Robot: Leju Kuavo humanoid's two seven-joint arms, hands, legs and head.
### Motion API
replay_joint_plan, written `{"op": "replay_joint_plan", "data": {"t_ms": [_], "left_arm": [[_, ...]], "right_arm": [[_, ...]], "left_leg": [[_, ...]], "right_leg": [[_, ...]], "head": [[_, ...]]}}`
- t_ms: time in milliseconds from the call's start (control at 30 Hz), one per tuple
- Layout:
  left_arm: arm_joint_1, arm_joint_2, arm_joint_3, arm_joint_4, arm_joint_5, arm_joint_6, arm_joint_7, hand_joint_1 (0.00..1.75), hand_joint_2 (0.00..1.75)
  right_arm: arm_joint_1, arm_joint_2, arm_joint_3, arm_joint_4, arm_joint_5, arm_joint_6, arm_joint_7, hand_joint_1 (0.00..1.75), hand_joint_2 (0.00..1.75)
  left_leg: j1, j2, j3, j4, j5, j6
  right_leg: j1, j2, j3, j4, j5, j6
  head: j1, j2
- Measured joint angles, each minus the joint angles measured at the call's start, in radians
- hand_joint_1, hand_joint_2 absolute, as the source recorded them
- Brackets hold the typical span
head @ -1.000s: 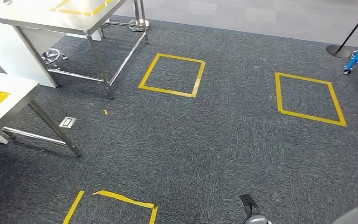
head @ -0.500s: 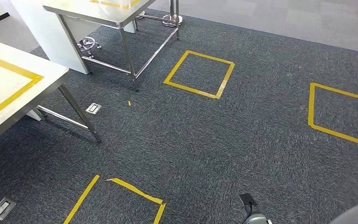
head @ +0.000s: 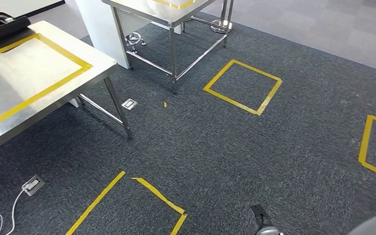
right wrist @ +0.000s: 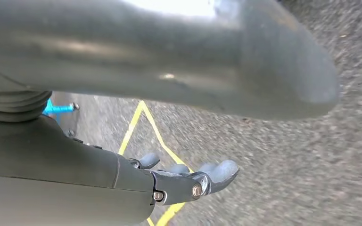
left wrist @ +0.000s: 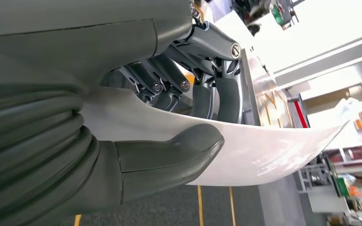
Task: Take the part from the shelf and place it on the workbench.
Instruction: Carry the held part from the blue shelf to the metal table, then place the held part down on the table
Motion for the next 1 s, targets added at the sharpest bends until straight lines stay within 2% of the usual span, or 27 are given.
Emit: {"op": "replay_joint_plan", "data": {"t_ms": [33,67,133,167,200,233,300,333,367,400,433,467,533,567,600,667,700,733,767,800,833,867,900,933,967,1000], "left_arm": [[-0.002,-0.001,-0.001,0.000,0.001,0.001,0.000,1.75,1.75],[-0.003,-0.001,-0.001,0.000,0.001,0.003,0.000,1.75,1.75],[-0.002,-0.002,-0.002,0.000,0.002,0.006,0.000,1.75,1.75],[0.001,0.000,-0.002,-0.001,0.002,0.008,0.000,1.75,1.75],[0.004,0.002,-0.002,-0.002,0.002,0.010,0.001,1.75,1.75],[0.006,0.002,-0.001,-0.004,0.004,0.011,0.001,1.75,1.75],[0.012,-0.002,-0.001,-0.007,0.008,0.011,0.001,1.75,1.75],[0.016,-0.006,-0.001,-0.008,0.010,0.011,0.000,1.75,1.75],[0.023,-0.010,-0.001,-0.009,0.011,0.011,-0.001,1.75,1.75],[0.029,-0.013,0.000,-0.010,0.011,0.011,-0.002,1.75,1.75],[0.035,-0.015,0.001,-0.012,0.012,0.010,-0.003,1.75,1.75],[0.039,-0.017,0.002,-0.016,0.012,0.010,-0.005,1.75,1.75],[0.040,-0.019,0.007,-0.027,0.014,0.010,-0.007,1.75,1.75],[0.039,-0.021,0.010,-0.032,0.015,0.010,-0.008,1.75,1.75],[0.039,-0.024,0.011,-0.037,0.015,0.010,-0.008,1.75,1.75],[0.041,-0.030,0.012,-0.042,0.013,0.011,-0.007,1.75,1.75],[0.043,-0.032,0.013,-0.044,0.012,0.012,-0.007,1.75,1.75],[0.042,-0.035,0.014,-0.045,0.011,0.013,-0.006,1.75,1.75],[0.040,-0.040,0.015,-0.047,0.011,0.014,-0.005,1.75,1.75],[0.038,-0.047,0.016,-0.049,0.011,0.015,-0.003,1.75,1.75],[0.036,-0.055,0.017,-0.049,0.010,0.017,-0.001,1.75,1.75],[0.037,-0.062,0.017,-0.049,0.010,0.018,0.002,1.75,1.75],[0.037,-0.067,0.017,-0.049,0.010,0.019,0.005,1.75,1.75],[0.038,-0.070,0.017,-0.048,0.010,0.020,0.007,1.75,1.75],[0.037,-0.073,0.017,-0.048,0.010,0.021,0.009,1.75,1.75],[0.036,-0.075,0.018,-0.048,0.009,0.023,0.010,1.75,1.75]], "right_arm": [[0.000,0.000,0.000,0.000,0.000,0.000,0.001,0.00,0.00],[-0.001,0.000,0.000,0.000,0.000,0.000,0.002,0.00,0.00],[-0.002,0.001,0.000,0.000,0.000,0.000,0.006,0.00,0.00],[-0.004,0.002,0.000,0.000,0.000,0.000,0.008,0.00,0.00],[-0.005,0.002,-0.001,0.000,0.000,0.000,0.009,0.00,0.00],[-0.006,0.003,-0.001,0.000,0.000,0.001,0.010,0.00,0.00],[-0.005,0.004,-0.001,0.000,0.000,0.002,0.009,0.00,0.00],[-0.003,0.004,-0.001,0.000,0.000,0.003,0.008,0.00,0.00],[-0.002,0.004,-0.002,0.000,0.000,0.003,0.008,0.00,0.00],[-0.001,0.004,-0.002,0.000,0.001,0.004,0.007,0.00,0.00],[-0.002,0.004,-0.003,0.000,0.001,0.004,0.007,0.00,0.00],[-0.002,0.004,-0.003,0.000,0.002,0.005,0.007,0.00,0.00],[-0.004,0.006,-0.003,0.000,0.005,0.007,0.010,0.00,0.00],[-0.005,0.008,-0.003,0.000,0.005,0.008,0.012,0.00,0.00],[-0.005,0.009,-0.004,0.000,0.005,0.008,0.013,0.00,0.00],[-0.008,0.010,-0.006,0.000,0.002,0.008,0.014,0.00,0.00],[-0.010,0.010,-0.007,0.000,0.001,0.008,0.014,0.00,0.00],[-0.012,0.011,-0.008,0.000,0.000,0.009,0.014,0.00,0.00],[-0.013,0.011,-0.009,0.000,-0.002,0.010,0.013,0.00,0.00],[-0.013,0.011,-0.010,0.000,-0.005,0.010,0.012,0.00,0.00],[-0.012,0.011,-0.012,0.000,-0.009,0.012,0.010,0.00,0.00],[-0.011,0.010,-0.015,0.000,-0.013,0.014,0.007,0.00,0.00],[-0.011,0.010,-0.018,0.000,-0.018,0.015,0.002,0.00,0.00],[-0.010,0.010,-0.021,0.000,-0.023,0.016,-0.001,0.00,0.00],[-0.011,0.010,-0.023,0.000,-0.028,0.015,-0.002,0.00,0.00],[-0.012,0.010,-0.025,0.000,-0.032,0.012,0.000,0.00,0.00]], "left_leg": [[0.001,-0.014,-0.003,0.003,0.000,-0.007],[0.001,-0.025,-0.007,0.003,0.002,-0.015],[0.003,-0.047,-0.011,-0.004,0.009,-0.028],[0.004,-0.050,-0.013,-0.008,0.011,-0.034],[0.003,-0.033,-0.018,-0.004,0.007,-0.038],[0.001,-0.002,-0.030,0.018,-0.007,-0.041],[-0.002,0.067,-0.080,0.125,-0.063,-0.046],[-0.002,0.083,-0.112,0.197,-0.095,-0.048],[-0.002,0.088,-0.138,0.256,-0.116,-0.048],[-0.002,0.089,-0.150,0.286,-0.121,-0.047],[-0.003,0.092,-0.140,0.274,-0.107,-0.044],[-0.005,0.099,-0.111,0.226,-0.080,-0.038],[-0.019,0.149,-0.030,0.083,-0.029,-0.018],[-0.026,0.171,-0.004,0.034,-0.018,-0.008],[-0.033,0.183,0.010,0.007,-0.015,0.000],[-0.034,0.160,0.009,-0.002,-0.012,0.009],[-0.031,0.146,0.010,-0.006,-0.009,0.013],[-0.027,0.133,0.010,-0.010,-0.005,0.017],[-0.022,0.121,0.011,-0.014,0.000,0.021],[-0.018,0.111,0.010,-0.015,0.002,0.024],[-0.016,0.099,0.007,-0.014,0.003,0.026],[-0.015,0.089,0.005,-0.013,0.004,0.027],[-0.014,0.079,0.003,-0.011,0.004,0.027],[-0.013,0.069,0.002,-0.009,0.003,0.026],[-0.012,0.062,0.002,-0.006,0.002,0.024],[-0.011,0.056,0.002,-0.002,0.000,0.020]], "right_leg": [[-0.003,0.016,0.023,-0.049,0.016,0.000],[-0.003,0.025,0.033,-0.070,0.018,-0.002],[0.000,0.010,0.033,-0.073,0.016,-0.013],[0.000,-0.002,0.034,-0.075,0.018,-0.020],[-0.001,-0.014,0.035,-0.078,0.020,-0.027],[-0.002,-0.025,0.036,-0.081,0.022,-0.034],[0.000,-0.050,0.037,-0.085,0.023,-0.045],[0.003,-0.063,0.037,-0.085,0.022,-0.048],[0.005,-0.077,0.037,-0.085,0.021,-0.050],[0.007,-0.090,0.037,-0.085,0.020,-0.051],[0.010,-0.103,0.038,-0.085,0.019,-0.053],[0.013,-0.117,0.040,-0.085,0.017,-0.054],[0.021,-0.141,0.045,-0.084,0.013,-0.053],[0.024,-0.152,0.046,-0.083,0.011,-0.050],[0.026,-0.166,0.048,-0.083,0.008,-0.046],[0.029,-0.194,0.053,-0.084,0.005,-0.037],[0.028,-0.194,0.055,-0.081,0.001,-0.031],[0.027,-0.172,0.051,-0.068,-0.010,-0.025],[0.024,-0.137,0.037,-0.033,-0.031,-0.018],[0.020,-0.095,0.013,0.022,-0.060,-0.012],[0.017,-0.064,-0.022,0.092,-0.091,-0.008],[0.016,-0.049,-0.055,0.156,-0.115,-0.005],[0.015,-0.044,-0.078,0.195,-0.122,-0.003],[0.014,-0.043,-0.084,0.196,-0.108,-0.002],[0.012,-0.043,-0.069,0.156,-0.077,-0.002],[0.009,-0.041,-0.040,0.087,-0.037,0.000]], "head": [[0.000,0.000],[0.000,0.000],[0.000,0.000],[-0.001,0.000],[-0.001,0.000],[-0.002,0.000],[-0.004,0.000],[-0.005,0.000],[-0.005,0.000],[-0.005,0.000],[-0.005,0.000],[-0.005,0.000],[-0.005,0.000],[-0.005,0.000],[-0.005,0.000],[-0.005,0.000],[-0.005,0.000],[-0.005,0.000],[-0.004,0.000],[-0.003,0.000],[-0.002,0.000],[-0.001,0.000],[-0.001,0.000],[-0.001,0.000],[-0.001,0.000],[-0.001,0.000]]}}
